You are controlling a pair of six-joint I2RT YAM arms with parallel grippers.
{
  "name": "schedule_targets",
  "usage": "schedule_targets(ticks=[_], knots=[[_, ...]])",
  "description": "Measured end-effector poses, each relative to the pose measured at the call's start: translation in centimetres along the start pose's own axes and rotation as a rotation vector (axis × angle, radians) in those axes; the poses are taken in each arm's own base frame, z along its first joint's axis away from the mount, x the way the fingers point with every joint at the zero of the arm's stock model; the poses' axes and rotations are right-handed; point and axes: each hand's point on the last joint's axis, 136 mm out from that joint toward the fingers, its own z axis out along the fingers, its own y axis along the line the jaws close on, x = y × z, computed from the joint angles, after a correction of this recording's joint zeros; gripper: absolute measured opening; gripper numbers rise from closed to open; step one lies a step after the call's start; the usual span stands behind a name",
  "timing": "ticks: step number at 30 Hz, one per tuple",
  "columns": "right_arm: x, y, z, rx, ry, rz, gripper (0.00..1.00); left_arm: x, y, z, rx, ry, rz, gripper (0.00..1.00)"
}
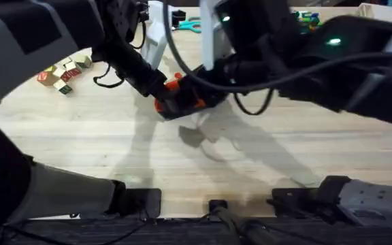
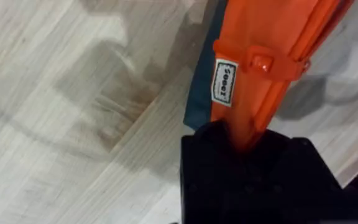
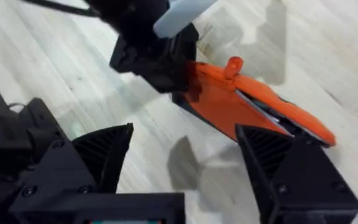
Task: Unzip the bag, pick up the pens from the table one at a time and place them inside, then zip the bag closed.
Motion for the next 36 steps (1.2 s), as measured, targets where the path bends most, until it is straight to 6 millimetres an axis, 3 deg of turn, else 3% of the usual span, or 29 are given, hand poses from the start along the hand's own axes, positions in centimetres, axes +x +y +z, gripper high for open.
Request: schedule_targets(ticks=[9, 13, 15, 16, 21, 30, 36], knots=[[-0.5, 0.3, -3.5, 0.019, -0.049, -0.106, 0.997, -0.4, 0.3, 0.0, -0.01, -0.017, 0.006, 0.076], [-1.0, 0.5, -4.7, 0.02, -0.08, -0.121, 0.997, -1.0, -0.1, 0.0, 0.012, -0.047, 0.004, 0.576], [-1.0, 0.4, -5.3, 0.022, -0.086, -0.122, 0.997, -1.2, -0.1, 0.0, 0.017, -0.054, 0.006, 0.767], [-0.9, 0.4, -5.4, 0.024, -0.084, -0.119, 0.997, -1.3, -0.2, 0.0, 0.02, -0.059, 0.007, 0.834], [0.5, -0.8, -6.3, 0.055, -0.008, -0.079, 0.997, -1.7, -0.3, -0.1, 0.03, -0.079, 0.013, 0.982], [-0.6, -3.3, -8.6, 0.12, -0.005, -0.044, 0.996, -1.3, -1.6, -0.6, 0.083, -0.087, 0.02, 0.995], [-1.5, -4.2, -9.4, 0.134, -0.002, -0.035, 0.996, -1.5, -1.2, -4.9, -0.011, -0.197, 0.05, 0.995]])
